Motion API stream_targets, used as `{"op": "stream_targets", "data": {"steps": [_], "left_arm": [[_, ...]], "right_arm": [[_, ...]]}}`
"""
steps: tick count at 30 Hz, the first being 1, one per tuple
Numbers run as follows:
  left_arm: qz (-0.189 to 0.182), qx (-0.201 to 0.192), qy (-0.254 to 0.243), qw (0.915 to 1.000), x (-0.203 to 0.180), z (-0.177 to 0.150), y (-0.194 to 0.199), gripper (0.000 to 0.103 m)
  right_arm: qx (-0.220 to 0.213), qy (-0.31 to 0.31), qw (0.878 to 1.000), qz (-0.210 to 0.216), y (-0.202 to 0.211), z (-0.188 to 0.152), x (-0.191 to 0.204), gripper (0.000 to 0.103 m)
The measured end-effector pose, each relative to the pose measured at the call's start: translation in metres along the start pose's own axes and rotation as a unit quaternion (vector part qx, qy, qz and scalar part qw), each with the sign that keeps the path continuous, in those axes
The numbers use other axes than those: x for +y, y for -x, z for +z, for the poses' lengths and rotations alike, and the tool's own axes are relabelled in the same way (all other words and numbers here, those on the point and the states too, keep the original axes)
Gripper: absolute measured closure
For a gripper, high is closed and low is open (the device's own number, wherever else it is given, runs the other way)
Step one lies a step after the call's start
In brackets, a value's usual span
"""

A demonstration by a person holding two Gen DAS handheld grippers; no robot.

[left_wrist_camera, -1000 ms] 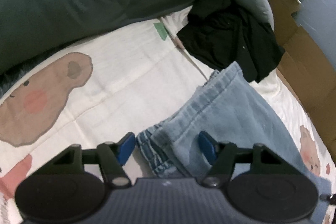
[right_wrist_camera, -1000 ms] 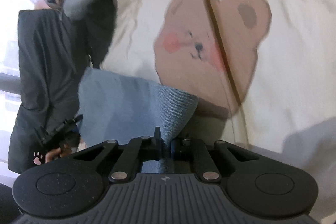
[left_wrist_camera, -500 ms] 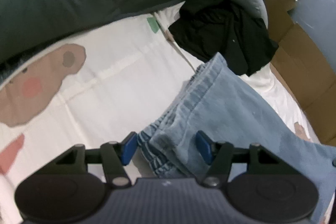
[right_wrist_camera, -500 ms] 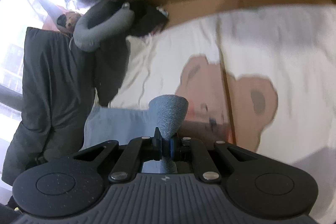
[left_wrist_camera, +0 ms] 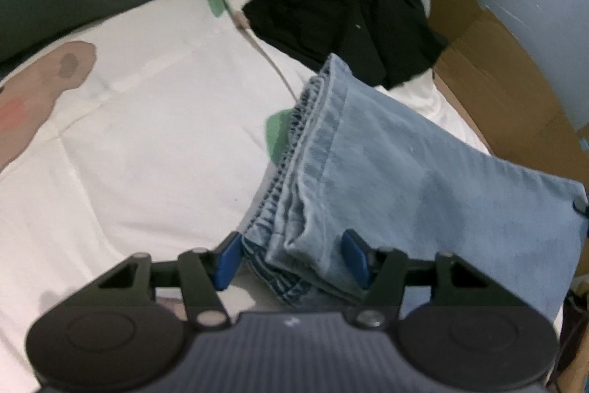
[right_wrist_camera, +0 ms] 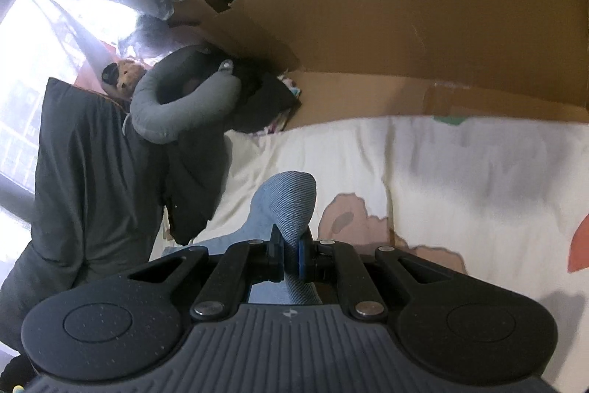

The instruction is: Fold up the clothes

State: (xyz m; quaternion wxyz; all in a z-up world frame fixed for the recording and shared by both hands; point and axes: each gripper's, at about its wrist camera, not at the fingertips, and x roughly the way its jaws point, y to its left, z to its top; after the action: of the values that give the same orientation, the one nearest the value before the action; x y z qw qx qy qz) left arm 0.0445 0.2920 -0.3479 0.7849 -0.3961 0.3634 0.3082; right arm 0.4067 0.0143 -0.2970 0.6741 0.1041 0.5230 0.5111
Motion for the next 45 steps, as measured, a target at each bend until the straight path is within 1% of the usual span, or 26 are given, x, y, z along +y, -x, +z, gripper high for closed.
{"op": "stream_targets", "data": {"steps": [6,15,19,22,24,25,26,27,28,29,30,32,35,38,41,43,44,45], "left_arm": [[-0.026,0.011,-0.014,0.9995,-0.019,-0.005,-0.011,0.042],[-0.075,0.030,-0.035,0.9961,-0.054,-0.008,-0.037,0.043],[-0.068,0.030,-0.054,0.9958,-0.067,-0.005,-0.044,0.043],[-0.066,0.035,-0.060,0.9954,-0.067,-0.003,-0.046,0.043],[-0.065,0.039,-0.064,0.9951,-0.069,-0.002,-0.046,0.043],[-0.063,0.040,-0.066,0.9950,-0.070,-0.002,-0.046,0.043],[-0.061,0.042,-0.070,0.9948,-0.071,-0.001,-0.045,0.043],[-0.059,0.043,-0.076,0.9945,-0.073,0.001,-0.044,0.043],[-0.057,0.042,-0.079,0.9943,-0.075,0.004,-0.043,0.045],[-0.056,0.041,-0.083,0.9941,-0.076,0.007,-0.041,0.049],[-0.055,0.040,-0.085,0.9940,-0.077,0.010,-0.038,0.056],[-0.051,0.037,-0.092,0.9938,-0.080,0.019,-0.034,0.060],[-0.044,0.032,-0.104,0.9931,-0.086,0.032,-0.027,0.060],[-0.033,0.029,-0.135,0.9899,-0.102,0.044,-0.019,0.060],[-0.028,0.027,-0.163,0.9859,-0.120,0.056,-0.009,0.060],[-0.026,0.026,-0.174,0.9840,-0.132,0.062,-0.004,0.060],[-0.025,0.026,-0.181,0.9829,-0.139,0.064,-0.002,0.060],[-0.024,0.026,-0.187,0.9817,-0.145,0.066,-0.001,0.060]], "right_arm": [[-0.021,-0.005,0.999,-0.024,0.012,0.014,-0.007,0.098],[-0.046,-0.017,0.995,-0.082,0.040,0.037,-0.033,0.098],[-0.043,-0.028,0.992,-0.113,0.036,0.038,-0.051,0.098],[-0.041,-0.026,0.993,-0.112,0.022,0.033,-0.063,0.097],[-0.041,-0.028,0.991,-0.124,0.011,0.033,-0.073,0.088],[-0.045,-0.034,0.990,-0.131,0.008,0.033,-0.079,0.087],[-0.045,-0.045,0.989,-0.136,0.006,0.032,-0.087,0.083],[-0.044,-0.057,0.987,-0.141,0.004,0.032,-0.095,0.074],[-0.039,-0.068,0.986,-0.149,0.003,0.031,-0.100,0.071],[-0.038,-0.075,0.984,-0.157,0.004,0.029,-0.104,0.070],[-0.039,-0.074,0.984,-0.156,0.006,0.027,-0.106,0.070],[-0.039,-0.076,0.984,-0.154,0.014,0.022,-0.108,0.069],[-0.033,-0.070,0.985,-0.156,0.029,0.013,-0.110,0.068],[-0.017,-0.059,0.984,-0.164,0.043,-0.002,-0.113,0.067],[0.008,-0.062,0.984,-0.167,0.060,-0.019,-0.115,0.067],[0.016,-0.057,0.984,-0.166,0.074,-0.032,-0.113,0.064],[0.016,-0.057,0.985,-0.161,0.082,-0.039,-0.113,0.058],[0.016,-0.057,0.986,-0.157,0.088,-0.046,-0.113,0.056]]}}
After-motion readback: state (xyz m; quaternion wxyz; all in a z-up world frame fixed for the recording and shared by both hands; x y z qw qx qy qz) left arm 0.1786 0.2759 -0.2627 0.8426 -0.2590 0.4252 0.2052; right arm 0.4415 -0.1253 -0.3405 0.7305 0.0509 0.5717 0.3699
